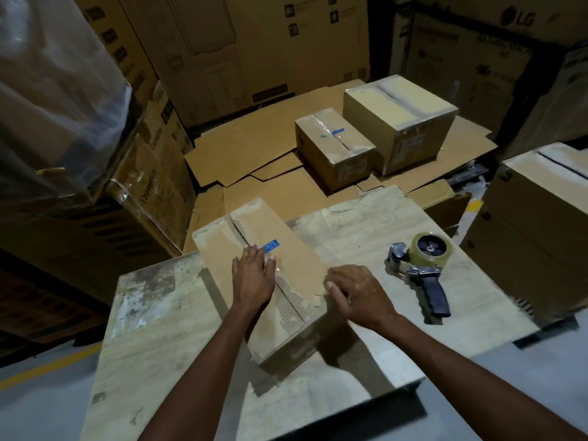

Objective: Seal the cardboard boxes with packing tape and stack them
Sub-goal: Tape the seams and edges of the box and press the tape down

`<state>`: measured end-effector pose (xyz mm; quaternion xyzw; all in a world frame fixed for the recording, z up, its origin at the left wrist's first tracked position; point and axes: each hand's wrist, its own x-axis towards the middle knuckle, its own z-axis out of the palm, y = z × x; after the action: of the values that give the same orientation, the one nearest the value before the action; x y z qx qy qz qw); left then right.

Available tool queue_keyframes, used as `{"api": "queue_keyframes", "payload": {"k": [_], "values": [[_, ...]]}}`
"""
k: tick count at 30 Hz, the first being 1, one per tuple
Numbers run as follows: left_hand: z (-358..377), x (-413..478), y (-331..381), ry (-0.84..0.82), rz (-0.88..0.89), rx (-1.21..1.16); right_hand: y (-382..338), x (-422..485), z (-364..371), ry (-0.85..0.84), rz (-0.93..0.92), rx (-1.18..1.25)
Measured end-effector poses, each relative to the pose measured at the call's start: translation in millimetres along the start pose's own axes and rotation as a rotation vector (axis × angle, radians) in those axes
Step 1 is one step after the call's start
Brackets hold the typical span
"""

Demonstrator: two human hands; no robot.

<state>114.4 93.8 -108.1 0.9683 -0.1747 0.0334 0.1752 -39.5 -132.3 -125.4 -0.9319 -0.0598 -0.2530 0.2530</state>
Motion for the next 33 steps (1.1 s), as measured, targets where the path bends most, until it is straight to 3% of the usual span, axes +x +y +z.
{"api": "queue_keyframes", "payload": {"k": [5, 8, 15, 17, 21, 26, 33], "values": [[14.6, -34.3, 57.6, -0.039, -0.087, 0.024, 75.7, -38.1, -33.9, 0.167, 0.687, 0.157], [19.6, -51.6, 91.6, -0.03, -0.169, 0.045, 119.9, -65.1, -57.6, 0.148, 1.031, 0.124], [37.0, -69.4, 148.6, -0.113, -0.284, 0.092, 168.5, -81.0, -82.5, 0.047, 1.564, 0.547], [42.5, -74.4, 155.3, -0.121, -0.286, 0.126, 188.0, -81.2, -73.3, -0.005, 1.642, 0.876], [48.6, -79.6, 152.7, -0.104, -0.268, 0.158, 190.0, -75.1, -76.0, 0.056, 1.658, 1.38], [48.3, -88.4, 143.7, -0.039, -0.233, 0.183, 186.1, -73.2, -81.2, -0.059, 1.59, 1.545], [32.6, -97.7, 102.9, -0.102, -0.064, 0.253, 190.8, -67.5, -62.8, 0.074, 1.547, 1.83]]}}
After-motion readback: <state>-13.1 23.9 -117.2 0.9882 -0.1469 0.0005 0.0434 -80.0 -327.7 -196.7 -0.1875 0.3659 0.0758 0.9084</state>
